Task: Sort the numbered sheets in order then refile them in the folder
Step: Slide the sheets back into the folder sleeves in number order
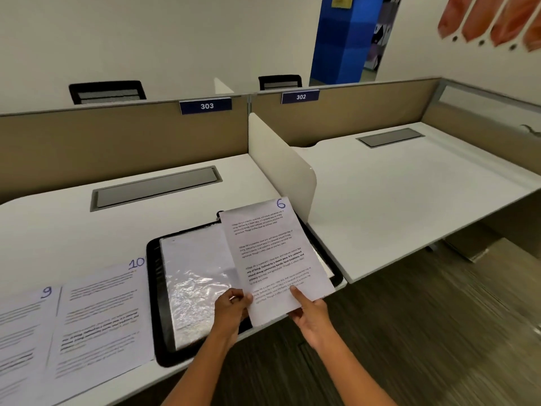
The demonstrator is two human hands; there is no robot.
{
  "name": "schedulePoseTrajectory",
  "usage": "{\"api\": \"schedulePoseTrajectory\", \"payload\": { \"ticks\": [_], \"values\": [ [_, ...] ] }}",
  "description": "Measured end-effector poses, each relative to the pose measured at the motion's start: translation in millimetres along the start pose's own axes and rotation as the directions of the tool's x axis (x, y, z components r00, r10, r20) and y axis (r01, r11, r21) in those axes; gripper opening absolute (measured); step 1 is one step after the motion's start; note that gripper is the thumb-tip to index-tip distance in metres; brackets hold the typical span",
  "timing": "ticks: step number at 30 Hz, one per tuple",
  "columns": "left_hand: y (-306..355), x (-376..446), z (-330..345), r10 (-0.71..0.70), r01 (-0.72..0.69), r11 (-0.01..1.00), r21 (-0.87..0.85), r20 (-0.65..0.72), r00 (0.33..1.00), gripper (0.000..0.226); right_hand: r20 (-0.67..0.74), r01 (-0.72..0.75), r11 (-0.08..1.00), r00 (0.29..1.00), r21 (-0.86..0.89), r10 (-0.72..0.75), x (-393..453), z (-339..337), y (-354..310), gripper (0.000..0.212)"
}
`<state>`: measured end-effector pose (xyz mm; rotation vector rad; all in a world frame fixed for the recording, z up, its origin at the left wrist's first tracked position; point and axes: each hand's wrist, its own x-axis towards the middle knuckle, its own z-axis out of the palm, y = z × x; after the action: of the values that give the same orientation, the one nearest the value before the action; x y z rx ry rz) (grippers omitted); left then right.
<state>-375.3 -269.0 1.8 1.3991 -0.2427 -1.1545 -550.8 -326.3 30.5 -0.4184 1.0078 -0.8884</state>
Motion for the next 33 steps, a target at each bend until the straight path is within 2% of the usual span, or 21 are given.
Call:
{"api": "schedulePoseTrajectory", "payload": {
  "ticks": [5, 8, 12, 15, 18, 22, 28, 33],
  "values": [
    [-27, -14, 18, -0.043, 0.032, 0.995, 0.092, 0.119, 0.992, 0.025, -0.114, 0.041, 0.966, 0.991, -0.257, -0.072, -7, -34, 0, 0.032],
    [-33, -20, 30, -0.042, 0.009, 0.98, 0.198, 0.167, 0.985, 0.039, -0.167, 0.055, 0.949, 0.98, -0.311, -0.112, -11, -60, -3, 0.029],
    [-31, -17, 42, 0.042, -0.045, 0.958, 0.284, 0.017, 0.999, 0.027, -0.212, 0.056, 0.931, 0.967, -0.36, -0.141, -15, -97, -7, 0.033],
    [-24, -7, 51, 0.183, -0.13, 0.837, 0.532, -0.049, 0.982, 0.02, -0.248, 0.053, 0.921, 0.956, -0.385, -0.159, -18, -116, -9, 0.032],
    [-21, 7, 61, 0.291, -0.244, 0.634, 0.734, 0.065, 0.954, 0.018, -0.273, 0.032, 0.925, 0.951, -0.379, -0.145, -23, -133, -11, 0.022],
    [-28, 25, 71, 0.345, -0.359, 0.429, 0.829, 0.217, 0.913, 0.014, -0.302, 0.017, 0.931, 0.944, -0.364, -0.135, -31, -154, -8, 0.026],
    [-33, 36, 86, 0.328, -0.389, 0.316, 0.865, 0.286, 0.901, 0.036, -0.315, 0.039, 0.929, 0.935, -0.367, -0.164, -40, -173, -12, 0.028],
    [-34, 39, 91, 0.305, -0.387, 0.291, 0.875, 0.299, 0.904, 0.044, -0.319, 0.071, 0.932, 0.928, -0.355, -0.193, -46, -179, -21, 0.025]
  ]
}}
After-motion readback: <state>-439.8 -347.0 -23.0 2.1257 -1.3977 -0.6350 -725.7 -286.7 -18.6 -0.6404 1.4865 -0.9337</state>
